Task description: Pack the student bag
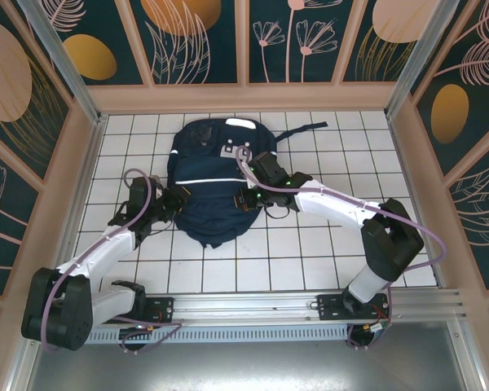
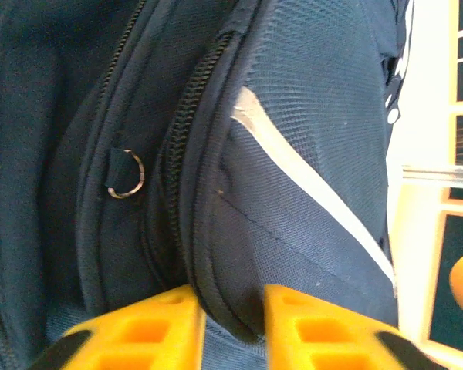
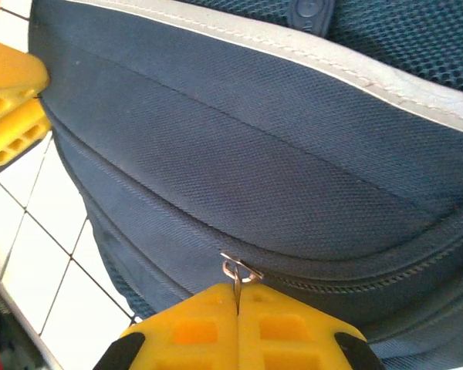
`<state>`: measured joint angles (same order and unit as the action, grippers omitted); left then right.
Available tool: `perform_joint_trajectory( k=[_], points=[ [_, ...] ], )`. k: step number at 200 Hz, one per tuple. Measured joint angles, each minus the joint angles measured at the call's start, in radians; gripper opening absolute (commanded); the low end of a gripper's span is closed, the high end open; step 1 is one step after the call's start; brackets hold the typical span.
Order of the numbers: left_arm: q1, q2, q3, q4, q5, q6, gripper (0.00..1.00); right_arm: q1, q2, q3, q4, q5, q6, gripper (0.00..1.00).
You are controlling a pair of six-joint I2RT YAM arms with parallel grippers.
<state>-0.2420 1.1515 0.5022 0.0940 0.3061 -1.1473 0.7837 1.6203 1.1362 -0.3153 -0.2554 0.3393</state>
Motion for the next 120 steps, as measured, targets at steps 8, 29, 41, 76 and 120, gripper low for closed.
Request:
perform_joint_trajectory(
  k=[8, 29, 41, 76, 120],
  points=[
    [0.0, 0.002, -0.005, 0.007, -0.004, 0.001, 0.08, 0.002, 0.0, 0.0, -0.012, 0.032, -0.007, 0.0],
    [-0.004, 0.001, -0.009, 0.011, -0.018, -0.008, 0.0, 0.011, 0.0, -0.003, -0.051, 0.128, -0.036, 0.0],
    [-0.007, 0.001, -0.009, 0.012, -0.028, -0.009, 0.0, 0.008, -0.001, -0.01, -0.068, 0.188, -0.054, 0.0],
    [-0.018, 0.0, -0.018, 0.019, -0.029, -0.006, 0.0, -0.042, -0.002, -0.026, -0.072, 0.28, -0.099, 0.0],
    [-0.026, -0.002, -0.018, 0.039, -0.019, 0.003, 0.0, -0.102, 0.013, 0.005, -0.042, 0.283, -0.153, 0.0]
  ],
)
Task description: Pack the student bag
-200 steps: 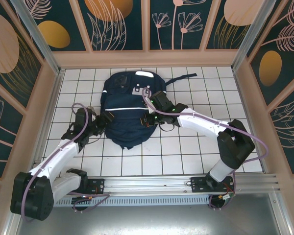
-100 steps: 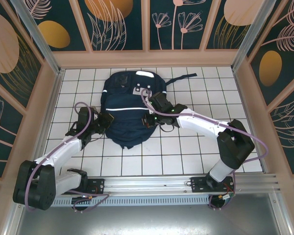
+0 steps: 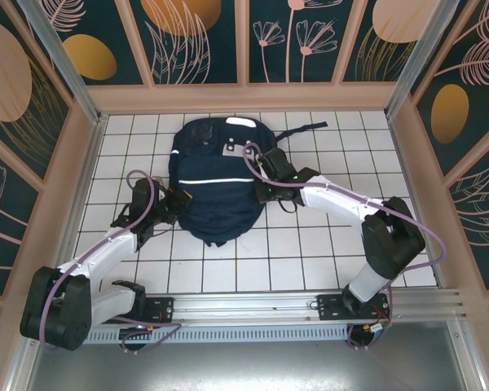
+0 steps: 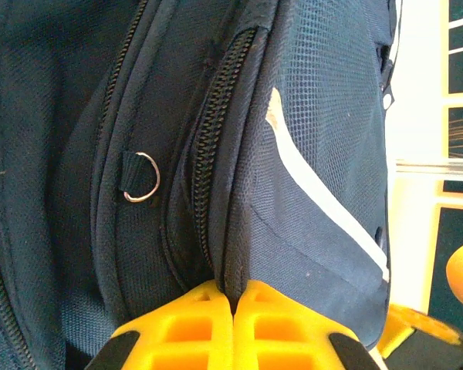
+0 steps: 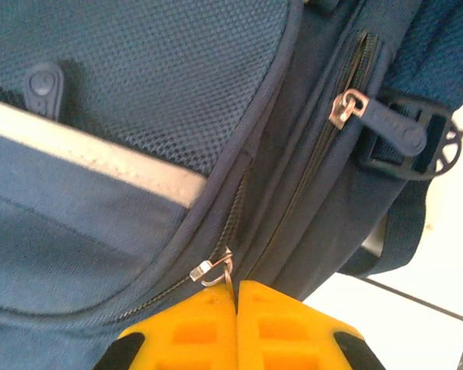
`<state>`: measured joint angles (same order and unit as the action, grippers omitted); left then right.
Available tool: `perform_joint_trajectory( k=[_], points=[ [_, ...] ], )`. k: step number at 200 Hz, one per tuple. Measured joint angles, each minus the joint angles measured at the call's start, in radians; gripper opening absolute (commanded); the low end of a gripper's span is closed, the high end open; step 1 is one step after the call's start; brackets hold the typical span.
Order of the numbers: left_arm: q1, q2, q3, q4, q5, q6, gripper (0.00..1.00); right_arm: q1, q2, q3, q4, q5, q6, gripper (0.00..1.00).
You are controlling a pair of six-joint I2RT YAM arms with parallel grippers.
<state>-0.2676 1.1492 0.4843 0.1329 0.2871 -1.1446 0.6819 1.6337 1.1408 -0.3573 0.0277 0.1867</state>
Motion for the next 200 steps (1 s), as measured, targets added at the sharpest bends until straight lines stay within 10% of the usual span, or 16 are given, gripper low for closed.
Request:
perform_joint_trajectory(
  k=[118, 152, 200],
  points=[
    [0.0, 0.0, 0.0, 0.013, 0.021, 0.085, 0.0, -0.111, 0.15, 0.126, 0.105, -0.124, -0.241, 0.0],
    [0.011, -0.003, 0.005, -0.032, 0.025, 0.139, 0.59, -0.126, 0.143, 0.112, 0.137, -0.11, -0.229, 0.0],
    [0.02, -0.041, 0.117, -0.19, -0.038, 0.227, 0.87, -0.175, -0.046, -0.051, 0.148, -0.091, -0.168, 0.0]
  ],
)
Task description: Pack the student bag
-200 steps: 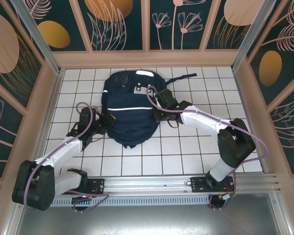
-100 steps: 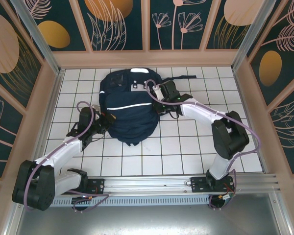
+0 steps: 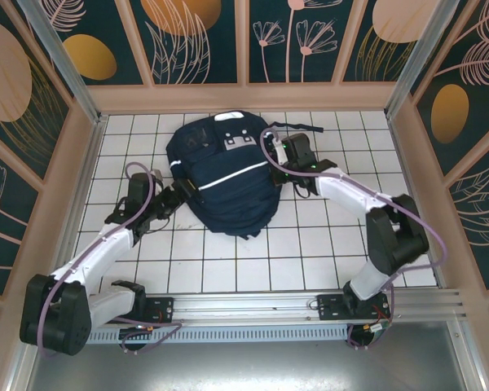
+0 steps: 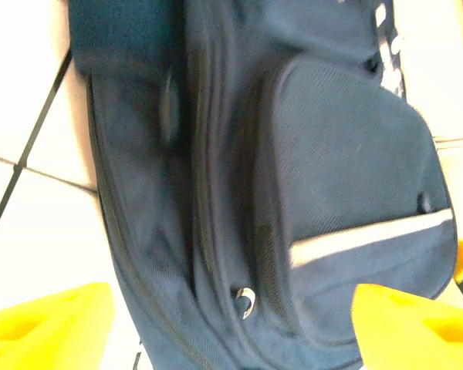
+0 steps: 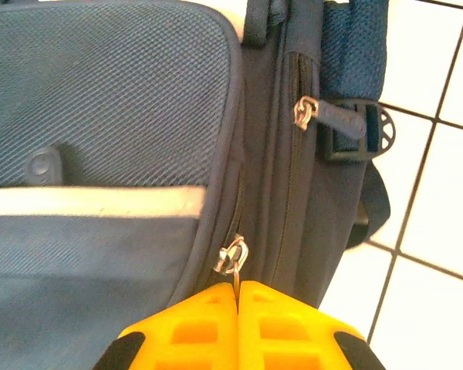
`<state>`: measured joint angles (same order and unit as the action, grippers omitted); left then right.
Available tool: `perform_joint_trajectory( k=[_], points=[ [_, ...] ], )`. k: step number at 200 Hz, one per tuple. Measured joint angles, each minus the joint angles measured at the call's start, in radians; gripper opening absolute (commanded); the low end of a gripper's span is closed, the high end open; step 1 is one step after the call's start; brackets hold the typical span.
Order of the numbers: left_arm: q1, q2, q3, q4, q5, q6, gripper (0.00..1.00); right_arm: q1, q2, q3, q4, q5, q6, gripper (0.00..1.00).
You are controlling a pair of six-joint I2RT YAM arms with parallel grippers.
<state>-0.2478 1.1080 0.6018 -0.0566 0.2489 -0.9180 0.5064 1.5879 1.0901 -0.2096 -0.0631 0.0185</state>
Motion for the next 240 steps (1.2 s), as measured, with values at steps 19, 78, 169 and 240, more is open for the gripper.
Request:
perform_joint_trajectory(
  k=[19, 78, 169, 240],
  points=[
    [0.0, -0.017, 0.056, -0.019, -0.043, 0.027, 0.9, 0.004, -0.095, -0.071, -0.008, -0.057, 0.016, 0.0],
    [0.0, 0.014, 0.121, -0.057, -0.117, 0.054, 0.95, 0.03, -0.166, -0.065, -0.053, -0.082, 0.098, 0.6],
    [0.0, 0.124, 0.228, -0.079, -0.214, 0.078, 0.99, -0.086, 0.04, 0.077, 0.018, -0.191, 0.364, 0.67],
    [0.016, 0.079, 0.123, 0.121, -0.721, 0.276, 0.99, -0.13, 0.123, 0.093, 0.079, -0.006, 0.404, 0.91]
  ],
)
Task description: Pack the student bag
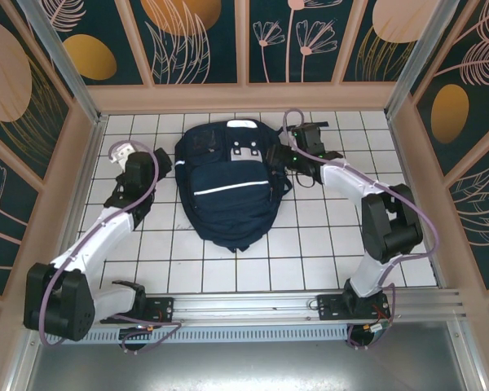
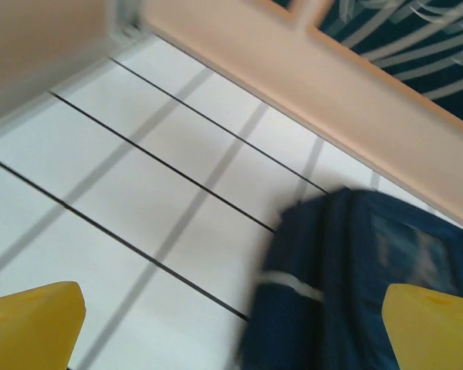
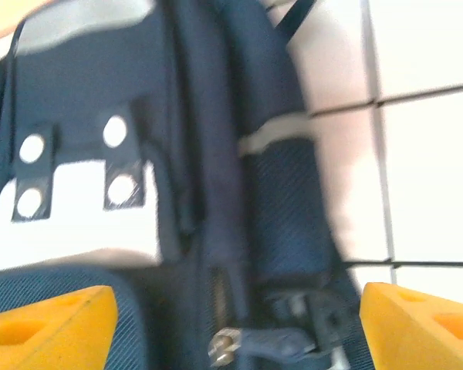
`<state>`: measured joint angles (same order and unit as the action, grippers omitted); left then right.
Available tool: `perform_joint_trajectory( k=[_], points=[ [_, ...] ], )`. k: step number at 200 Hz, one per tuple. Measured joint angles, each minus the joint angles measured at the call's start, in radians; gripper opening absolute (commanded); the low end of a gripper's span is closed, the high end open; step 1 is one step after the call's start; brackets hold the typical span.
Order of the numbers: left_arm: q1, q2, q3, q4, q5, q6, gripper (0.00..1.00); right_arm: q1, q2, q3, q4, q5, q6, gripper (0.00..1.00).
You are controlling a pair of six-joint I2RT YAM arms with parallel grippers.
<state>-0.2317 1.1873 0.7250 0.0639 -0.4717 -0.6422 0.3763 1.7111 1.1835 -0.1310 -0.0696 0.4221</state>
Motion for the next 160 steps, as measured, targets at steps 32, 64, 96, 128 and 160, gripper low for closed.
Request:
perform_joint_trajectory(
  k=[32, 64, 96, 128, 160],
  points=[
    [0.076, -0.036, -0.135, 0.173, -0.142, 0.104, 0.98, -0.075, -0.075, -0.052, 0.055, 0.226, -0.023, 0.99],
    [0.134, -0.038, -0.245, 0.325, -0.193, 0.197, 0.98, -0.144, -0.172, -0.179, 0.154, 0.46, -0.068, 0.99],
    [0.159, -0.018, -0.339, 0.49, -0.191, 0.283, 0.98, -0.196, -0.256, -0.363, 0.298, 0.599, -0.143, 0.99],
    [0.183, 0.038, -0.408, 0.641, -0.143, 0.345, 0.99, -0.262, -0.306, -0.566, 0.499, 0.625, -0.218, 0.99],
    [0.194, 0.099, -0.453, 0.78, -0.049, 0.399, 0.98, -0.269, -0.309, -0.721, 0.717, 0.588, -0.31, 0.99]
  ],
)
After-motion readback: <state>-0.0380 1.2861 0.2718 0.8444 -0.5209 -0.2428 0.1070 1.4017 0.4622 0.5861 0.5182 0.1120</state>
